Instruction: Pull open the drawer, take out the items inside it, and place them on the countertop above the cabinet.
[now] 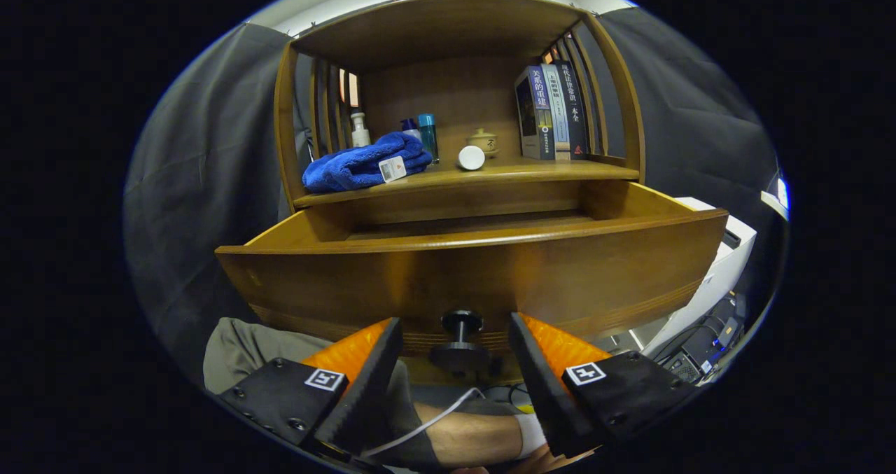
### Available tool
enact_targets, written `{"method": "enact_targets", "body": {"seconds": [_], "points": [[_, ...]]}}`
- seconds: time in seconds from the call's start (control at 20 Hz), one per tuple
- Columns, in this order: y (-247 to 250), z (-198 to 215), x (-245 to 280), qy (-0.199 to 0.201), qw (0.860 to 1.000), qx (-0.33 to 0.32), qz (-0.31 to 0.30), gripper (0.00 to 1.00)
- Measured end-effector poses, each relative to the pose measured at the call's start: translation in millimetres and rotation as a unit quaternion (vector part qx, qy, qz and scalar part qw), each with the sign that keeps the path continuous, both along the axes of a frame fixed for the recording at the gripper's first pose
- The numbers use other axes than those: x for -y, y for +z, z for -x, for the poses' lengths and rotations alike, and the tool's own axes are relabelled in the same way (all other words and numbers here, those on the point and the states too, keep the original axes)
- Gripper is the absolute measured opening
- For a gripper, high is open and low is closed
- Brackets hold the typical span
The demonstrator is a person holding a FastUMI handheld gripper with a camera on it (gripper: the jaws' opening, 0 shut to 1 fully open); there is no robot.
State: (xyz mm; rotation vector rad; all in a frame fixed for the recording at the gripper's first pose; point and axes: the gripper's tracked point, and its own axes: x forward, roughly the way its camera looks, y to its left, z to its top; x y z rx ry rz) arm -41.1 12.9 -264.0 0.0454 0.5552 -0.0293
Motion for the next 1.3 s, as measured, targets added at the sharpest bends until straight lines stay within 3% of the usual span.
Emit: {"method": "enact_targets", "body": {"seconds": [0.2, 0.55, 1.3], "points": [[-0.1, -7.5, 5.3, -0.027, 1.0, 0.007, -0.012, 0.96], [-2.7, -27.0, 8.3, -0.023, 1.0, 0.002, 0.004, 0.96], [-21.1, -136.3, 19.3, -0.03, 0.999, 0.012, 0.001, 0.96]]}}
